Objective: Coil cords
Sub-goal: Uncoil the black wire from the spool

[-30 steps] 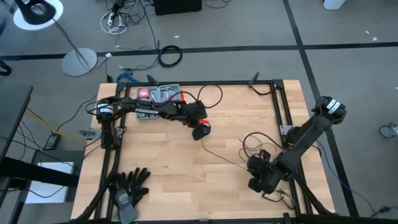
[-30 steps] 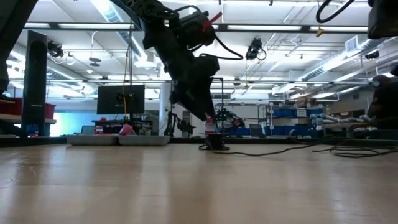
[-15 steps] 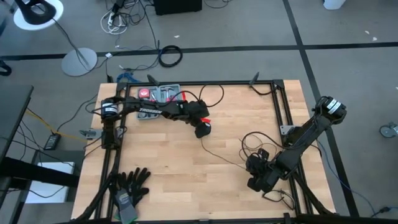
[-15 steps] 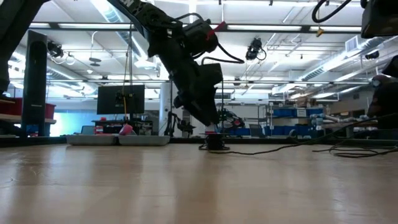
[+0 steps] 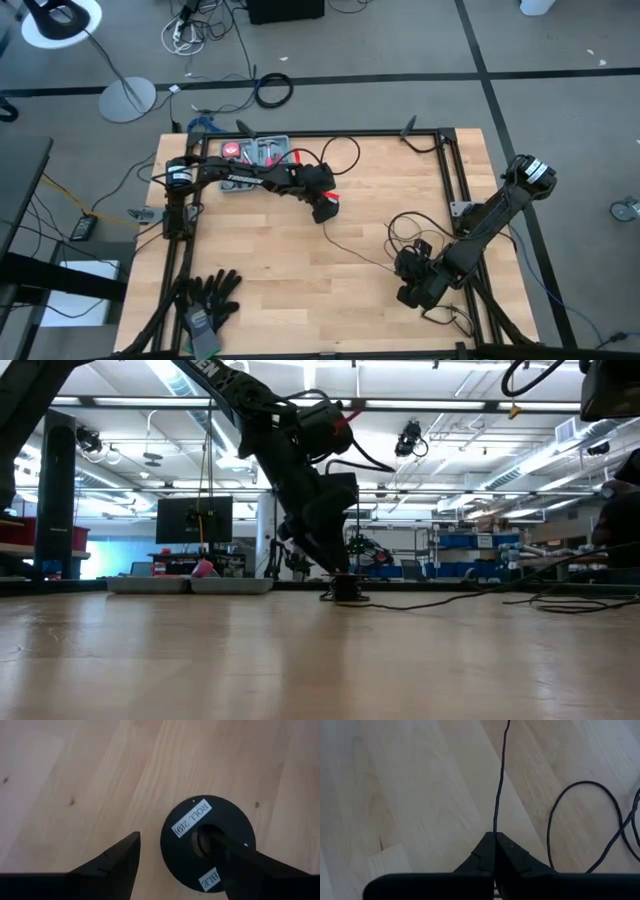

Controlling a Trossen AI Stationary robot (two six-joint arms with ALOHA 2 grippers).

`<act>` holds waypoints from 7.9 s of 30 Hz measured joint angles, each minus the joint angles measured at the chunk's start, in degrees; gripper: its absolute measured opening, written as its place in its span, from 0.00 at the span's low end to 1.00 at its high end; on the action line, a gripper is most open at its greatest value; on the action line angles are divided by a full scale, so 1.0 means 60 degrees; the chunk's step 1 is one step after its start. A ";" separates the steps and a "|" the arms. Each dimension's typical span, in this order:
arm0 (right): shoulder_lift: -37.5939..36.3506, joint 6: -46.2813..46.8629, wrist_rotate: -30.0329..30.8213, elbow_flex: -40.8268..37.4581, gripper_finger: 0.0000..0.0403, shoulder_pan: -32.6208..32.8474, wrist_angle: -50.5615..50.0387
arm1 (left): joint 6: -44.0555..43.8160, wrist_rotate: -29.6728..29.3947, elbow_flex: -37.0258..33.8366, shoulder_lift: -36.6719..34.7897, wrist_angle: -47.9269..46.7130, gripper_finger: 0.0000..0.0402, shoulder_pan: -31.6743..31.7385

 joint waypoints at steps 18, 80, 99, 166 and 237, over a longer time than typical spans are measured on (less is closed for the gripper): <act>-0.0421 0.1331 -0.1893 0.0000 0.05 0.0019 0.0000 | -0.0058 0.0027 -0.0003 -0.0015 -0.0424 0.61 0.0000; 0.4502 -0.8176 -0.0695 0.0072 0.07 -0.5888 0.8869 | -0.0251 0.0142 -0.0003 -0.0025 -0.0721 0.61 0.0000; 0.0932 -0.3212 -0.1468 -0.0025 0.00 -0.2308 0.0622 | -0.0254 0.0138 -0.0017 -0.0007 -0.1374 0.61 0.0013; 0.3905 -0.7180 -0.0113 0.0007 0.47 -0.5315 0.7993 | 0.0091 0.0907 -0.0003 -0.0018 -0.1508 0.61 0.0007; 0.0171 -0.3310 -0.2721 -0.0015 0.00 -0.2877 0.1254 | -0.1165 0.1145 0.0005 -0.0120 -0.1595 0.73 0.0044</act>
